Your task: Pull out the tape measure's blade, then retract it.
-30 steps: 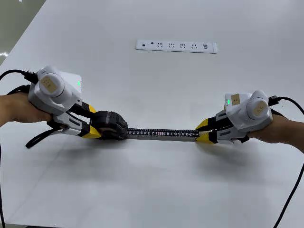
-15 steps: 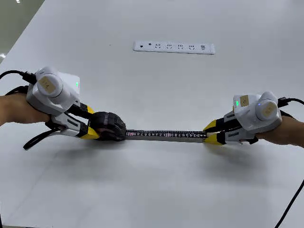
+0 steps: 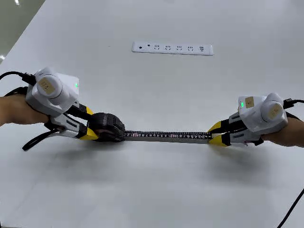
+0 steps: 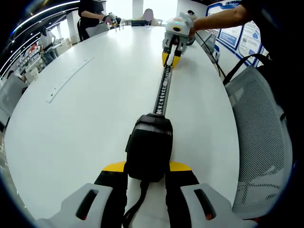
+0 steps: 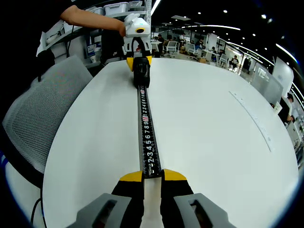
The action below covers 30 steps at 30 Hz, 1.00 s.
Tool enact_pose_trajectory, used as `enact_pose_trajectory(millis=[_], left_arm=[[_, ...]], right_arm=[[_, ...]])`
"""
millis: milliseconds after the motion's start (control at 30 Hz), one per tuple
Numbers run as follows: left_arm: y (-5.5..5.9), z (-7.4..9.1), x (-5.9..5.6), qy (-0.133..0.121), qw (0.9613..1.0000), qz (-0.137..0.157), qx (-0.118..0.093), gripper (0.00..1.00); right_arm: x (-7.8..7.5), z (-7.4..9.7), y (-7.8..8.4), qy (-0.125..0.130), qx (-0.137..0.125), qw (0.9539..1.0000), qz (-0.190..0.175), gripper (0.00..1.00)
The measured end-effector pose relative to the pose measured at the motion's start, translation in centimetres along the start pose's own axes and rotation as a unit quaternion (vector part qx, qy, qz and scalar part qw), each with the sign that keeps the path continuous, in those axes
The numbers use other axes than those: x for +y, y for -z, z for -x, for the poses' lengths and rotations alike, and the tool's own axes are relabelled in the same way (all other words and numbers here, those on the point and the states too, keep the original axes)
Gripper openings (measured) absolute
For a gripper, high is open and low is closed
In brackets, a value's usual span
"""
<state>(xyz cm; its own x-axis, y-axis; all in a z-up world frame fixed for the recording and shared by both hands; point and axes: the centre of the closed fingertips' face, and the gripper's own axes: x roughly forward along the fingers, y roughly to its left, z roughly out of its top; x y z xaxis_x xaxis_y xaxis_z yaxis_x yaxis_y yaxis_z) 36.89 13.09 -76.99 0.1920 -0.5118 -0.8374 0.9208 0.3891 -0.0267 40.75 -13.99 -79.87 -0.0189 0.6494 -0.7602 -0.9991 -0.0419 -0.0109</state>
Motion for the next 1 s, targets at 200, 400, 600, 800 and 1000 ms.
enact_pose_trajectory(millis=[200,400,600,800,1000], left_arm=[[-0.12,-0.03,0.07,0.002,1.0,-0.001,0.0,0.26],[-0.19,-0.04,0.15,0.003,0.9999,-0.011,0.004,0.26],[-0.25,-0.03,0.12,0.005,0.9998,-0.019,0.011,0.26],[-0.36,0.04,0.03,0.004,0.9994,-0.03,0.019,0.26],[-0.45,0.23,-0.11,-0.004,0.9992,-0.035,0.018,0.28]], right_arm=[[-0.05,-0.12,-0.07,-0.003,0.006,1.0,0.0,0.1],[0.05,-0.1,-0.11,-0.009,0.015,0.9998,0.004,0.1],[0.0,-0.01,-0.09,-0.008,0.02,0.9997,0.009,0.11],[0.05,0.02,-0.07,-0.006,0.029,0.9994,0.017,0.12],[0.12,0.11,-0.02,-0.005,0.032,0.9994,0.016,0.12]])
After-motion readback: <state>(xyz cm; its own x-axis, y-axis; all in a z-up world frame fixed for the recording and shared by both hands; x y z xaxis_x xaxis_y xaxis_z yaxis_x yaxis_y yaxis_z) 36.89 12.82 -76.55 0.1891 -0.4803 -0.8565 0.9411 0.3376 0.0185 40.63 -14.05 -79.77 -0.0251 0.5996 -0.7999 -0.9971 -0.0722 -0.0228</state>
